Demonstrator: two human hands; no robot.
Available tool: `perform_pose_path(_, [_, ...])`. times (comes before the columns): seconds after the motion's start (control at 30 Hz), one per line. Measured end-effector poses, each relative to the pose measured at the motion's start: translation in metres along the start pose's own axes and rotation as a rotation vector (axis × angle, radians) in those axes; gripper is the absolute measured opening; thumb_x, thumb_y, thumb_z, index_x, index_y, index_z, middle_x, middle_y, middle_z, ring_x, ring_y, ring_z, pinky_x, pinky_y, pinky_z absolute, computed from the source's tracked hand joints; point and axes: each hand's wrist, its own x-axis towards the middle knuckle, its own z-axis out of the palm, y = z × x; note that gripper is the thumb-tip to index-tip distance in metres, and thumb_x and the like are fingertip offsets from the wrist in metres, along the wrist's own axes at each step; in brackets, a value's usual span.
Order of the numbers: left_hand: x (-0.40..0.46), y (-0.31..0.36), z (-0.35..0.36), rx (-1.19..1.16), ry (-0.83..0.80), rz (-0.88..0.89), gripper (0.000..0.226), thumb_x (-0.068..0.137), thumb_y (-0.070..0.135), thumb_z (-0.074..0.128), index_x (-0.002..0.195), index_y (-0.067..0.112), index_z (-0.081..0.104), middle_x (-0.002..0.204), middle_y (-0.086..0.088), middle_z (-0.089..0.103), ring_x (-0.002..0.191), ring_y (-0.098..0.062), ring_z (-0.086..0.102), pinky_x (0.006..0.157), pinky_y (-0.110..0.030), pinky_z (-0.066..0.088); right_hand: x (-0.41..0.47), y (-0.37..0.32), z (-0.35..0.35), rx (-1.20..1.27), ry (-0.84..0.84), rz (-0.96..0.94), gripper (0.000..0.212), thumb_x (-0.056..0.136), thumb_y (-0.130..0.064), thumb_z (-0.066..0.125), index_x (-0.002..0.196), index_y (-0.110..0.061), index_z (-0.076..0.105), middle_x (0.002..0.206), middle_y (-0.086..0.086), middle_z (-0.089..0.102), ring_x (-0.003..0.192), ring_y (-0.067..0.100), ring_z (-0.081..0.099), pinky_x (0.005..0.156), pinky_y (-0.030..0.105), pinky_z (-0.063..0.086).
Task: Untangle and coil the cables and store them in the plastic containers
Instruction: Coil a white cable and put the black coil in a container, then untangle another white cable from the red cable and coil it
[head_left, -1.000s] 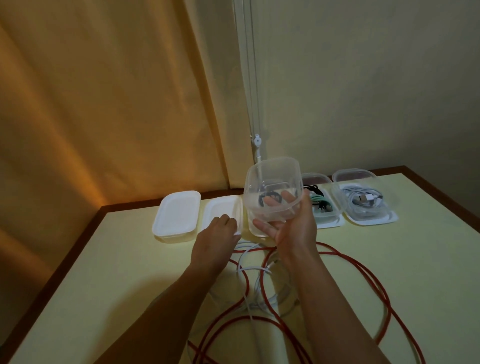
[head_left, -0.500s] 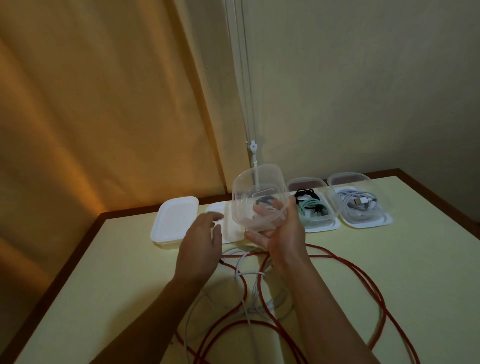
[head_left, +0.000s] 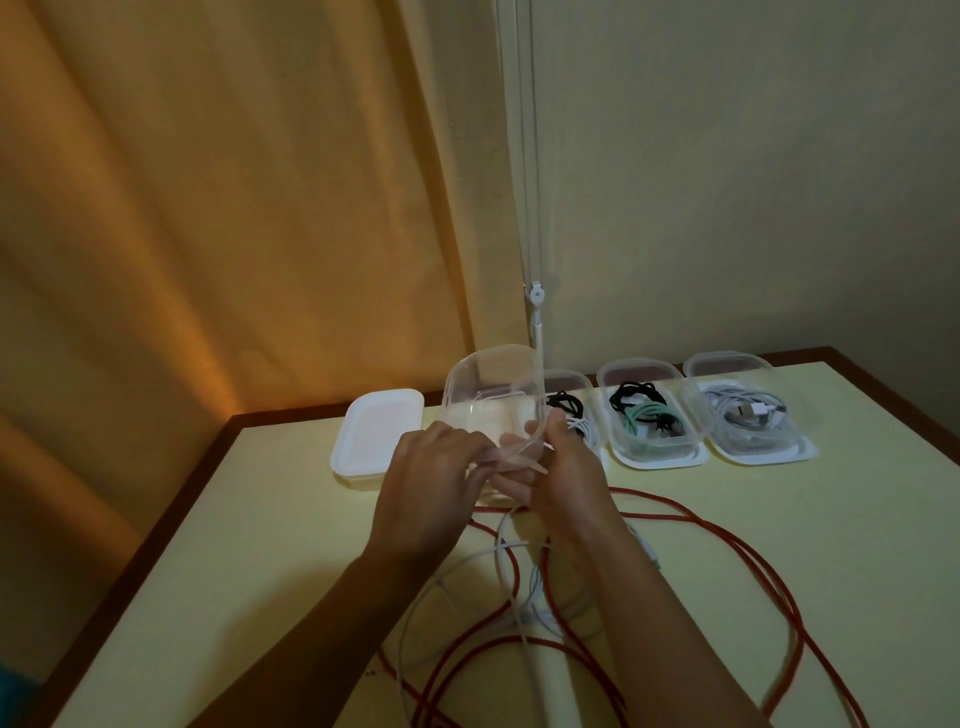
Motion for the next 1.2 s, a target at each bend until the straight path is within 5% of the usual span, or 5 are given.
perform_pose_path(0.2, [0.020, -0.025, 0.001, 0.140, -0.040, -0.004, 0.016, 0.096, 0.027, 0.060, 0.108, 0.026, 0.071, 0.108, 0.007, 0.072, 0.104, -0.013, 0.059, 0.102, -0.033, 0.034, 0.000, -0.003, -0.013, -0.257, 0.117, -0.132, 0.030, 0.106, -0.030, 0.047, 0.100, -0.008, 0.066, 0.087, 0.008, 0.065, 0.076, 0.026, 0.062, 0.077, 0.052, 0.058])
perform_pose_path(0.33, [0.037, -0.039, 0.012, 0.236, -0.128, 0.028, 0.018, 0.097, 0.027, 0.059, 0.111, 0.028, 0.070, 0.112, 0.005, 0.072, 0.107, -0.015, 0.060, 0.107, -0.034, 0.028, 0.000, -0.004, -0.015, -0.308, 0.132, -0.197, 0.021, 0.103, -0.021, 0.051, 0.105, -0.013, 0.070, 0.086, 0.004, 0.066, 0.066, 0.014, 0.057, 0.058, 0.028, 0.047])
perform_pose_path(0.67, [0.041, -0.048, 0.040, 0.314, -0.243, 0.050, 0.027, 0.098, 0.027, 0.056, 0.124, 0.027, 0.065, 0.124, 0.003, 0.068, 0.115, -0.014, 0.060, 0.115, -0.034, 0.024, 0.004, -0.004, -0.023, -0.433, 0.171, -0.298, 0.021, 0.100, -0.025, 0.053, 0.098, -0.027, 0.073, 0.086, -0.001, 0.072, 0.068, 0.010, 0.059, 0.065, 0.025, 0.044])
perform_pose_path(0.93, [0.011, -0.041, 0.012, 0.048, -0.113, -0.150, 0.050, 0.089, 0.021, 0.069, 0.134, 0.033, 0.052, 0.144, 0.008, 0.047, 0.135, -0.016, 0.036, 0.116, -0.041, 0.021, 0.001, 0.003, -0.027, -0.554, 0.148, -0.331, 0.015, 0.097, -0.028, 0.060, 0.101, -0.027, 0.074, 0.080, -0.005, 0.072, 0.074, 0.011, 0.061, 0.075, 0.034, 0.051])
perform_pose_path(1.2, [-0.083, -0.008, -0.003, -0.461, 0.216, -0.475, 0.028, 0.082, 0.000, 0.068, 0.093, 0.026, 0.069, 0.095, 0.011, 0.067, 0.090, -0.013, 0.058, 0.082, -0.025, 0.043, -0.032, 0.020, -0.033, -0.975, 0.159, -0.370, 0.020, 0.094, -0.016, 0.062, 0.110, -0.019, 0.075, 0.099, -0.006, 0.071, 0.087, 0.007, 0.062, 0.070, 0.018, 0.044])
